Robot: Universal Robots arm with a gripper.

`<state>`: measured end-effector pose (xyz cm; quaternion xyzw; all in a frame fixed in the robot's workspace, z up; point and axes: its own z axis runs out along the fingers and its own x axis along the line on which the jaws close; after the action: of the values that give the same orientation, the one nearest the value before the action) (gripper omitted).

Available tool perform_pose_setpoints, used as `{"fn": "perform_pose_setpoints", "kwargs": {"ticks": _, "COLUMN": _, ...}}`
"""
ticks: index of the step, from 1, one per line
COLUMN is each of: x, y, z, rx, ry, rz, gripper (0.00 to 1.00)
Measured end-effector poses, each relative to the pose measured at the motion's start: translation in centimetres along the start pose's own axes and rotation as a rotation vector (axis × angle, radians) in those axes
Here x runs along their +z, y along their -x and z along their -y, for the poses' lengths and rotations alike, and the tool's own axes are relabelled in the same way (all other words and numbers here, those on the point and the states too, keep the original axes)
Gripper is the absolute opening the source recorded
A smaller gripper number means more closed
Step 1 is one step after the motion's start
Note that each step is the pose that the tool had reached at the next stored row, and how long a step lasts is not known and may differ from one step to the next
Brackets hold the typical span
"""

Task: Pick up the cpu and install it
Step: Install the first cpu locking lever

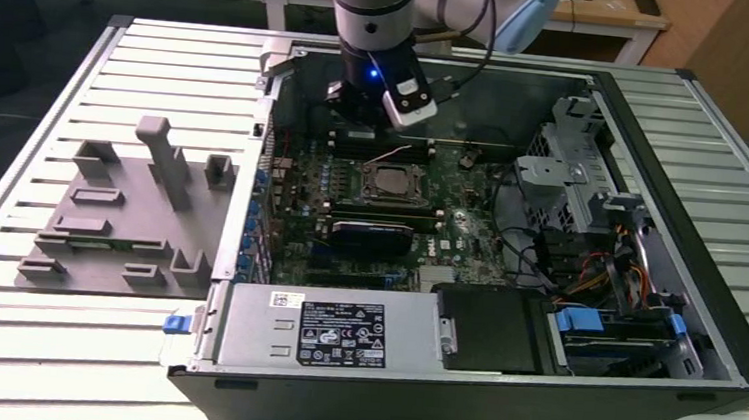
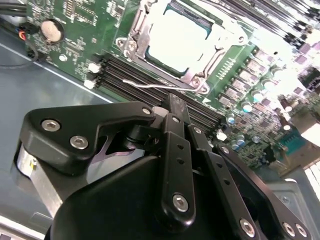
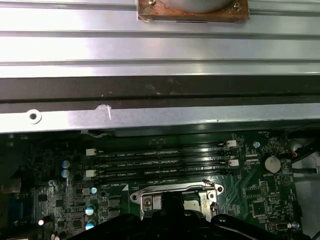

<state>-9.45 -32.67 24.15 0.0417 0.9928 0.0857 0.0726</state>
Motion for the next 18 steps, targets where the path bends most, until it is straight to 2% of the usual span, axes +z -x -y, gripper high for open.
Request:
{"fn": "perform_pose_setpoints", "kwargs": {"ticks": 7, "x": 0.3, "y": -0.04, "z": 0.05, "rx": -0.006, "ry": 0.0044, "rz": 0.0474, "gripper": 0.11}}
{"fn": "perform_pose_setpoints", "kwargs": {"ticks": 8, "x": 0.37, "y": -0.05, "z": 0.06, "rx": -0.007, "ry": 0.0048, "rz": 0.0519, "gripper": 0.11}}
{"fn": "perform_pose_setpoints", "kwargs": {"ticks": 10, "x": 0.52, "y": -0.07, "z": 0.1, "rx": -0.006, "ry": 0.0049, "rz": 0.055, "gripper": 0.11}}
{"fn": "perform_pose_setpoints", "kwargs": {"ticks": 18, "x": 1.13, "y": -0.03, "z": 0.19, "rx": -0.003, "ry": 0.0045, "rz": 0.0559, "gripper": 0.11}}
